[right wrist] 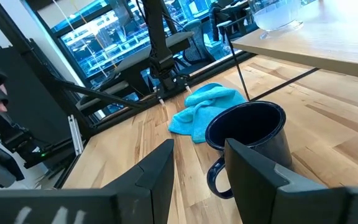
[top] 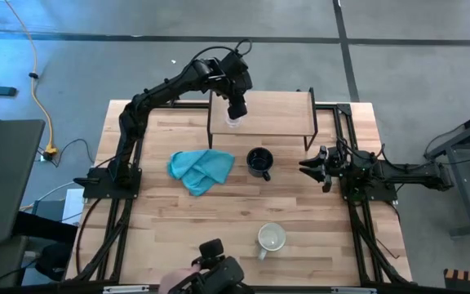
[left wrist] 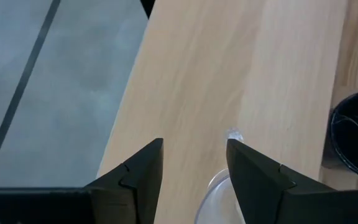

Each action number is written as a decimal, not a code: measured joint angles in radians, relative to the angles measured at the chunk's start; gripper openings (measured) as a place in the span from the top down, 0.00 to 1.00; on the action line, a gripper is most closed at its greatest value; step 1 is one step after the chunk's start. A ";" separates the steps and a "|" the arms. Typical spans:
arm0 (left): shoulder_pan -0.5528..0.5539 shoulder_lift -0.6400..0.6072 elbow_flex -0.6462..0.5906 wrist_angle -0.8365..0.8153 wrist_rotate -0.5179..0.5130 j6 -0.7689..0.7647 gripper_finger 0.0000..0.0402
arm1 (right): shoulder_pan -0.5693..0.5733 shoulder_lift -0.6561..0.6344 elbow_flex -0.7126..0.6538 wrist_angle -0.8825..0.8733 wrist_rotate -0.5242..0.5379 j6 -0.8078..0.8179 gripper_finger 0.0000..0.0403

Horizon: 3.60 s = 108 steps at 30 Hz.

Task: Stack small to large cups/mugs on shelf
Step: Put the transparent mug on the shelf

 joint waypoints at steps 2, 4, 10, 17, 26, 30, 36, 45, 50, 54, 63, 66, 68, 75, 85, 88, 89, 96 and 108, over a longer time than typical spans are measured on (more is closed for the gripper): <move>-0.007 0.000 0.000 0.000 0.000 0.008 0.59 | 0.000 0.000 0.000 0.000 0.000 0.002 0.67; -0.011 0.000 0.000 0.001 0.000 0.014 0.59 | 0.000 0.000 0.000 0.000 0.000 0.002 0.67; -0.018 0.000 0.000 0.000 0.015 0.029 0.59 | 0.000 0.000 0.000 0.000 0.000 0.002 0.67; -0.033 0.000 0.000 0.000 0.058 0.069 0.59 | 0.000 0.000 0.000 0.000 0.000 0.003 0.67; -0.051 0.000 0.000 0.003 0.035 0.107 0.59 | 0.000 0.000 0.000 0.000 0.000 0.002 0.67; -0.050 0.000 0.012 -0.004 0.024 0.072 0.59 | 0.000 0.000 0.000 0.000 0.000 -0.002 0.67; -0.050 -0.001 0.105 0.003 0.021 0.050 0.59 | 0.000 0.000 0.000 0.000 0.000 -0.008 0.67; -0.006 -0.027 0.116 -0.210 -0.028 -0.105 0.59 | 0.000 0.010 0.000 0.000 0.000 -0.008 0.67; 0.011 -0.029 0.116 -0.280 -0.047 -0.199 0.59 | 0.000 0.017 0.000 0.000 0.000 -0.016 0.67; 0.016 -0.029 0.116 -0.297 -0.038 -0.256 0.59 | 0.000 0.018 0.000 0.000 0.000 -0.012 0.67; 0.023 -0.021 0.116 -0.343 0.026 -0.345 0.59 | 0.000 0.018 0.000 0.000 0.000 0.002 0.67; 0.023 -0.021 0.116 -0.348 0.044 -0.373 0.59 | 0.000 0.018 0.000 0.000 0.000 0.002 0.67; 0.023 -0.021 0.116 -0.350 0.052 -0.386 0.59 | 0.000 0.018 0.000 0.000 0.000 0.002 0.67; 0.023 -0.021 0.116 -0.371 0.050 -0.421 0.59 | 0.000 0.018 0.000 0.000 0.000 0.010 0.67; 0.023 -0.021 0.116 -0.376 0.083 -0.509 0.59 | 0.000 0.018 0.000 0.000 0.000 0.011 0.67; 0.022 -0.017 0.116 -0.375 0.085 -0.522 0.59 | 0.000 0.018 0.000 0.000 0.000 0.011 0.67; 0.023 -0.014 0.116 -0.375 0.085 -0.522 0.59 | 0.000 0.018 0.000 0.000 0.000 0.011 0.67; 0.023 0.005 0.114 -0.389 0.085 -0.523 0.59 | 0.000 0.019 0.000 0.000 0.000 0.021 0.67; 0.023 0.034 0.116 -0.394 0.092 -0.496 0.62 | 0.000 0.019 0.000 0.000 0.000 0.021 0.67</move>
